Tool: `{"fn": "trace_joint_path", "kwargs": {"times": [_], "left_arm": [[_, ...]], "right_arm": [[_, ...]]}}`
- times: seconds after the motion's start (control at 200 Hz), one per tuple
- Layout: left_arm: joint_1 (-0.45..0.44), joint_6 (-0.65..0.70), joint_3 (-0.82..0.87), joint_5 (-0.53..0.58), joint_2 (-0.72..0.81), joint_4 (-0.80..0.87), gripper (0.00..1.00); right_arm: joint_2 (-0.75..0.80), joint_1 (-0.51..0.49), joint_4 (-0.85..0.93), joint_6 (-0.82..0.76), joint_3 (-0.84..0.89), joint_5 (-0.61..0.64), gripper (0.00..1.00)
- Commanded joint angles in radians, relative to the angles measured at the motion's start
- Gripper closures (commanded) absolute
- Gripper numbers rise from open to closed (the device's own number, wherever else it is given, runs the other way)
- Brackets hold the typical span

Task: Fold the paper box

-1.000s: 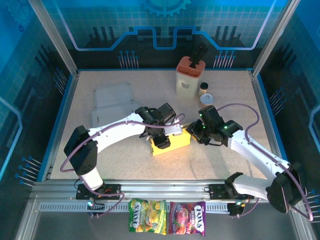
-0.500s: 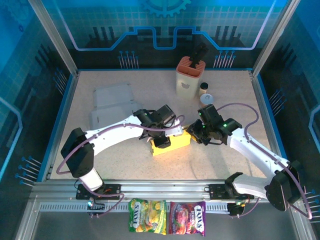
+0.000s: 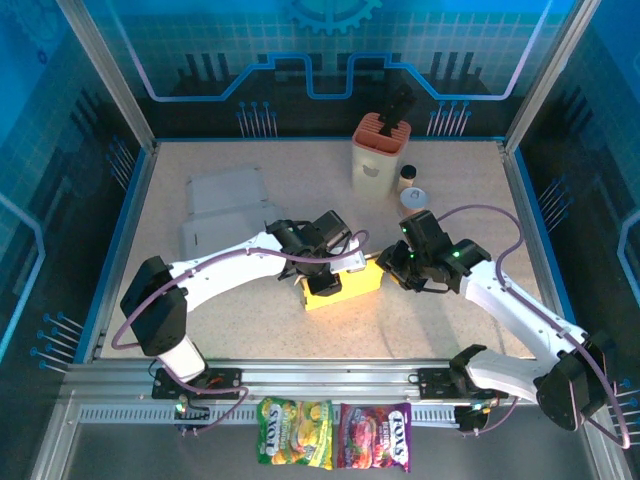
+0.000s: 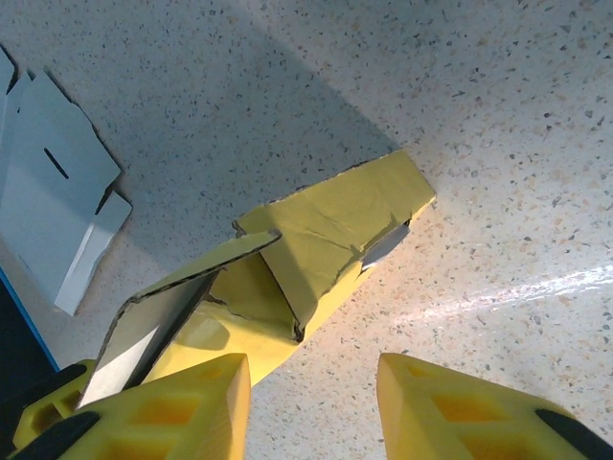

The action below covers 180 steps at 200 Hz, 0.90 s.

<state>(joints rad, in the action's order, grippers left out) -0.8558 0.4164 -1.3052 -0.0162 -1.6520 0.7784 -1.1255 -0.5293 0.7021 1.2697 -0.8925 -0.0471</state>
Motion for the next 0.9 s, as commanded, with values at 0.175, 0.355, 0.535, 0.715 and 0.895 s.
{"fn": "trace_joint_path", "kwargs": {"times": [0.175,0.355,0.535,0.715,0.895], "left_arm": [[-0.008,-0.014,0.005,-0.018,0.021,-0.001,0.61],[-0.008,-0.013,0.003,-0.017,0.02,0.003,0.61],[-0.009,-0.011,0.001,-0.018,0.019,0.001,0.6],[-0.008,-0.008,0.002,-0.013,0.021,-0.001,0.57],[-0.008,-0.014,0.004,-0.005,0.034,-0.005,0.56]], "right_arm": [[0.011,0.0,-0.016,-0.023,-0.04,0.049,0.57],[0.005,0.004,0.0,-0.018,-0.034,0.05,0.57],[-0.014,0.025,-0.016,-0.012,0.007,0.047,0.57],[-0.059,0.054,-0.018,-0.024,0.054,0.038,0.58],[-0.069,0.053,-0.001,-0.026,0.063,0.029,0.6]]}}
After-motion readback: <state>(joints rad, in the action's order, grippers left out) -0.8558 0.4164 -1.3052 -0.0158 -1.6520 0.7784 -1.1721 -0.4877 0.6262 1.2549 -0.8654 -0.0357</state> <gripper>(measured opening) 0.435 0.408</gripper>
